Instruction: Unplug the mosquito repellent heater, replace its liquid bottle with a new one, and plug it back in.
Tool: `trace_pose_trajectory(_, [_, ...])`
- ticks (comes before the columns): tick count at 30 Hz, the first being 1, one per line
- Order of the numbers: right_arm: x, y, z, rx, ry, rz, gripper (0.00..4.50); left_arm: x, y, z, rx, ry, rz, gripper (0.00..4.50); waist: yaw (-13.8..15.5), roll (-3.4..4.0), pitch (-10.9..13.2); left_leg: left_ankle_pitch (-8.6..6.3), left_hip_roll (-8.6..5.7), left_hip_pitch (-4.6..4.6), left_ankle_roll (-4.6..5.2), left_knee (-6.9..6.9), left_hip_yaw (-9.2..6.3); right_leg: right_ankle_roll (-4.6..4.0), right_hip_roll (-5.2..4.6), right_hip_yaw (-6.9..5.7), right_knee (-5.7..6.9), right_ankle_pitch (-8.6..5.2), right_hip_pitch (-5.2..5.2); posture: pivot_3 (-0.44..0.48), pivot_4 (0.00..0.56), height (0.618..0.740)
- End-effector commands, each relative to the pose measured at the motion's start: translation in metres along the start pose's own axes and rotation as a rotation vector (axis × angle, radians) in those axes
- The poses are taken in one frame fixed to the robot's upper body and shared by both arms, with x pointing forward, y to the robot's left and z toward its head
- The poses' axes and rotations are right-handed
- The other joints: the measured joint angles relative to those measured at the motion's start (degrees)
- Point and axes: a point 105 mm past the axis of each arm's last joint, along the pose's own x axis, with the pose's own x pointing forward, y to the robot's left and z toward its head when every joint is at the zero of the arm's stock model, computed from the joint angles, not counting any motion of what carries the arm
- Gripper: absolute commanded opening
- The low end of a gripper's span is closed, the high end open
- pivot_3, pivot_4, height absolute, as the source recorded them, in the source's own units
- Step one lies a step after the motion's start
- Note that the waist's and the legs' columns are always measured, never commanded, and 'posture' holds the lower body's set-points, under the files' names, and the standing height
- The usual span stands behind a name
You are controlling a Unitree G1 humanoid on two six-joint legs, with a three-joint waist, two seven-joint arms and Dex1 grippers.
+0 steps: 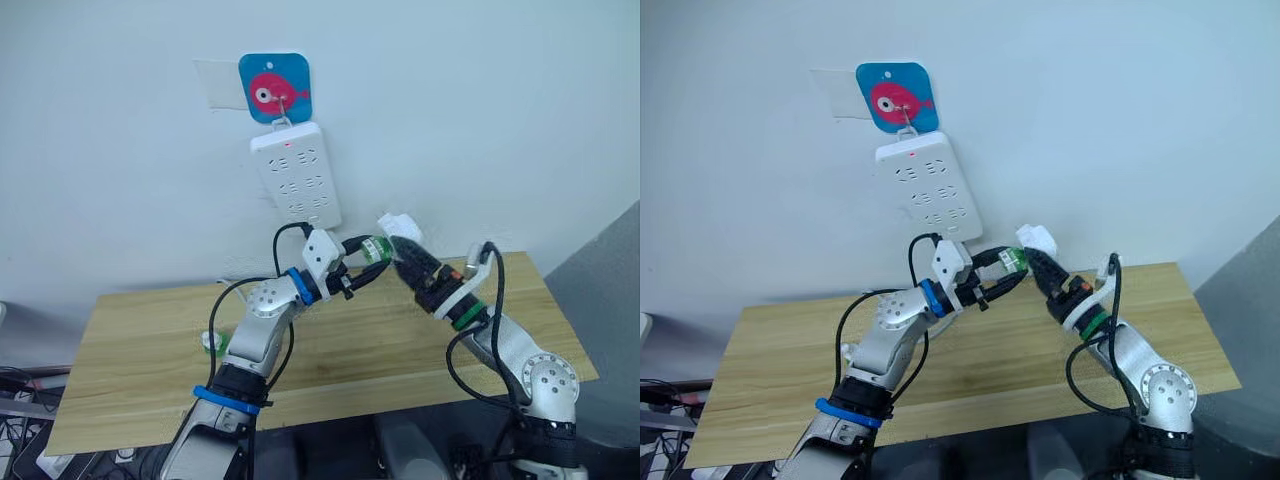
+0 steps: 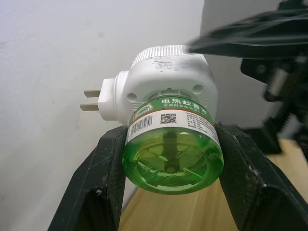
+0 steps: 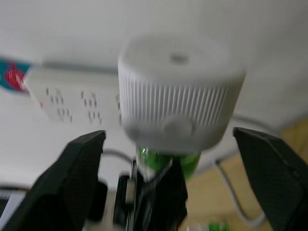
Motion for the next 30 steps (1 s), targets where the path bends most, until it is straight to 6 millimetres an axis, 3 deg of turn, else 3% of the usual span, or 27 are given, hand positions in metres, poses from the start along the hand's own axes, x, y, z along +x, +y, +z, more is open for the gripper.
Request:
trace_pose_trajectory(1, [-0.006, -0.001, 0.003, -0.04, 0.199, 0.058, 4.48, -0.004, -0.002, 0.011, 0.077, -0.028, -0.087, 2.32, 0.0, 0.0, 0.0, 0.0, -0.01, 0.0, 0.0, 0.01, 0.01, 0.0, 0.0, 0.0, 0.0, 0.0, 0.0, -0.21, 0.183, 0.74])
trace_pose_trajectory(7, [-0.015, -0.006, 0.015, -0.045, 0.477, 0.059, 4.48, -0.024, -0.016, 0.001, 0.106, 0.023, -0.216, 2.32, 0.3, -0.02, 0.0, -0.03, 0.06, 0.04, 0.05, 0.0, 0.08, -0.01, 0.12, 0.05, -0.01, 0.01, 0.0, -0.165, 0.182, 0.74])
trace_pose_trajectory(14, [-0.021, 0.002, 0.001, 0.023, 0.705, 0.096, 4.48, -0.039, -0.038, -0.006, 0.167, 0.044, -0.299, 2.32, 1.0, -0.05, 0.0, -0.1, 0.15, -0.02, 0.17, 0.05, 0.07, -0.03, 0.13, 0.06, -0.02, 0.01, -0.03, -0.117, 0.186, 0.74])
trace_pose_trajectory(30, [-0.023, 0.012, 0.011, -0.022, 0.773, 0.09, 4.48, -0.04, -0.052, -0.006, 0.176, 0.007, -0.322, 2.32, 3.5, -0.05, 0.0, -0.1, 0.11, -0.06, 0.17, 0.12, 0.04, -0.03, 0.07, 0.0, 0.01, 0.03, -0.07, -0.11, 0.178, 0.74])
